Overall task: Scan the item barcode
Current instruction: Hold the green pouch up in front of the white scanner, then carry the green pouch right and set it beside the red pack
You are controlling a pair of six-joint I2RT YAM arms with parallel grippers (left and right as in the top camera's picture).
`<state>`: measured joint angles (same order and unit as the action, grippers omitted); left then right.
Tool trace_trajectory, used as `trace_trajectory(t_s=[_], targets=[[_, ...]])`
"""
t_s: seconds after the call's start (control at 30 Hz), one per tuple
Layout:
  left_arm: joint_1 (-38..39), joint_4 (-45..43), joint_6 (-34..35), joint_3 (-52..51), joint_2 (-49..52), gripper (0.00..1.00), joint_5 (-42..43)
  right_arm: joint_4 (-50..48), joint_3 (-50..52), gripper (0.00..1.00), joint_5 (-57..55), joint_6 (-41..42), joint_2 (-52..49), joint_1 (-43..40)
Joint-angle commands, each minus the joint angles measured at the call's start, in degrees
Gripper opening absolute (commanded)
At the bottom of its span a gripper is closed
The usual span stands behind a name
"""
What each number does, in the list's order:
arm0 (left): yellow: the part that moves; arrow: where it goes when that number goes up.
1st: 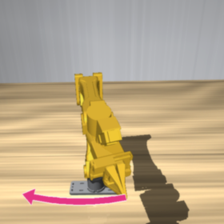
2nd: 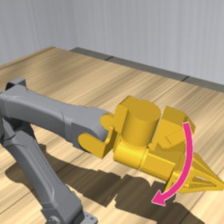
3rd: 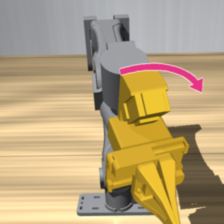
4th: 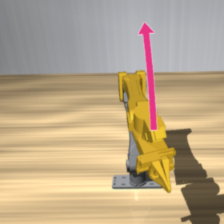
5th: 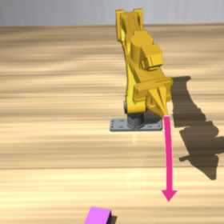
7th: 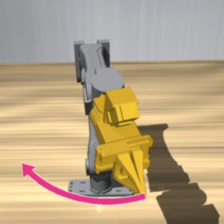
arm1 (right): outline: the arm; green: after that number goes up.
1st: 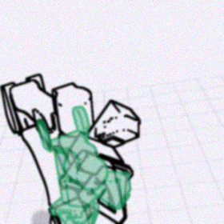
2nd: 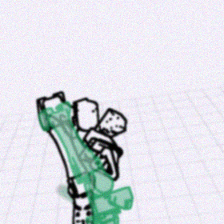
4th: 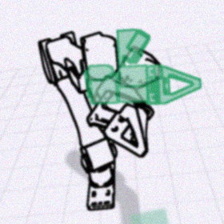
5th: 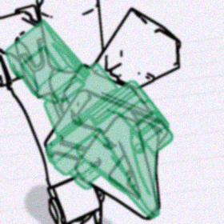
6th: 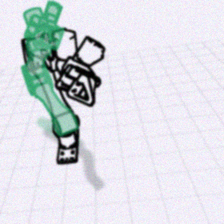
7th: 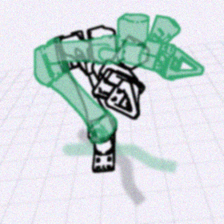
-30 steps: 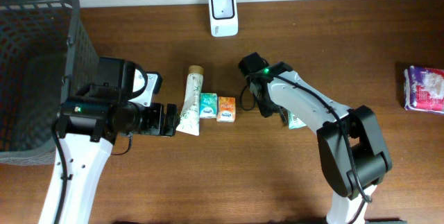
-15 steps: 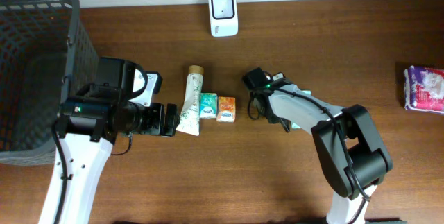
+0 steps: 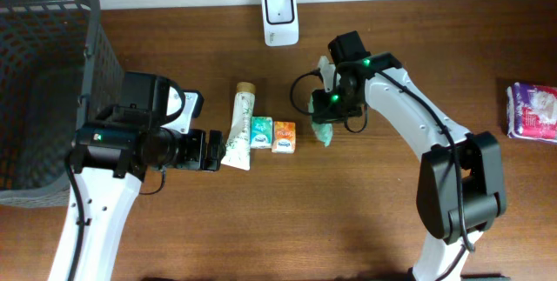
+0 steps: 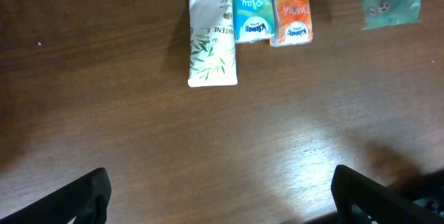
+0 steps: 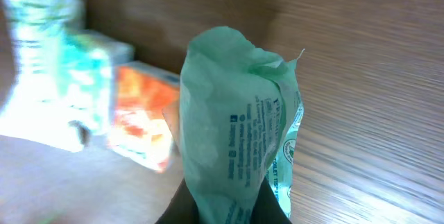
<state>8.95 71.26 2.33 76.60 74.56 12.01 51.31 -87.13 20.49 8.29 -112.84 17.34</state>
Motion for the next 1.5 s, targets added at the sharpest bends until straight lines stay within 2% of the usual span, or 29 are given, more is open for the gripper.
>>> trace_trajectory(t_s=[0.0,0.1,0.13,0.17,0.2,0.3,0.4,0.47,0.53,0.57,0.63,0.77,0.83,0.93,0.97,1.0,1.03,1.13,1.17,1.27,1.37,1.47], targets=[[0.15,-0.09,-1.33,0.09,-0.28,0.99,0.17,-4.98,6.78,0.04,13.90,-0.98,-0.15,0.09],[0.15,-0.09,-1.33,0.09,-0.28,0.99,0.17,-11.43,14.49,0.05,18.86,-0.31,-0.15,-2.10],[0.15,-0.09,-1.33,0.09,-0.28,0.99,0.17,-10.21,15.23,0.09,14.75,-0.31,-0.15,-4.83],[0.15,-0.09,-1.33,0.09,-0.28,0.99,0.17,-9.29,15.23,0.23,13.53,-0.31,-0.13,-6.71],[0.15,-0.09,-1.33,0.09,-0.28,0.99,0.17,-6.91,14.34,0.38,13.55,-0.28,-0.13,-10.08],[0.15,-0.09,-1.33,0.09,-0.28,0.99,0.17,3.43,6.86,0.47,13.49,-0.44,-0.02,-15.39],[0.15,-0.09,-1.33,0.09,-0.28,0.99,0.17,14.60,-4.11,0.52,10.34,-2.12,0.02,-15.85],[0.15,-0.09,-1.33,0.09,-0.28,0.99,0.17,18.29,-5.31,0.52,3.19,-2.34,0.02,-13.84],[0.15,-0.09,-1.33,0.09,-0.28,0.99,0.17,20.44,-4.85,0.52,-12.46,-2.29,-0.04,-9.81],[0.15,-0.09,-1.33,0.09,-0.28,0.99,0.17,20.31,-4.50,0.52,-15.74,-2.29,-0.04,-8.37],[0.15,-0.09,-1.33,0.09,-0.28,0.99,0.17,15.87,-1.18,0.52,-17.16,-1.88,-0.04,-3.58],[0.15,-0.09,-1.33,0.09,-0.28,0.99,0.17,5.11,6.99,0.52,-17.55,-1.09,-0.04,-0.28],[0.15,-0.09,-1.33,0.09,-0.28,0.99,0.17,2.34,9.09,0.40,-17.59,1.64,-0.09,0.22],[0.15,-0.09,-1.33,0.09,-0.28,0.99,0.17,-2.01,12.72,0.40,-18.01,1.66,-0.15,0.28],[0.15,-0.09,-1.33,0.09,-0.28,0.99,0.17,-2.27,13.03,0.27,-17.97,1.66,-0.15,0.28],[0.15,-0.09,-1.33,0.09,-0.28,0.99,0.17,-2.23,12.90,0.21,-17.92,1.68,-0.13,0.28],[0.15,-0.09,-1.33,0.09,-0.28,0.99,0.17,-2.05,12.07,0.13,-17.70,1.66,-0.13,0.28],[0.15,-0.09,-1.33,0.09,-0.28,0.99,0.17,-2.89,3.52,0.10,-17.14,1.62,-0.11,0.28],[0.15,-0.09,-1.33,0.09,-0.28,0.99,0.17,-5.27,0.63,0.09,-17.11,1.62,-0.11,0.28],[0.15,-0.09,-1.33,0.09,-0.28,0.99,0.17,-22.27,-3.43,0.07,-17.11,1.64,-0.11,0.28],[0.15,-0.09,-1.33,0.09,-0.28,0.99,0.17,-51.63,-3.41,0.07,-17.16,1.62,-1.55,0.28],[0.15,-0.09,-1.33,0.09,-0.28,0.99,0.17,-66.05,-3.63,0.06,-18.01,1.88,-5.44,0.31]])
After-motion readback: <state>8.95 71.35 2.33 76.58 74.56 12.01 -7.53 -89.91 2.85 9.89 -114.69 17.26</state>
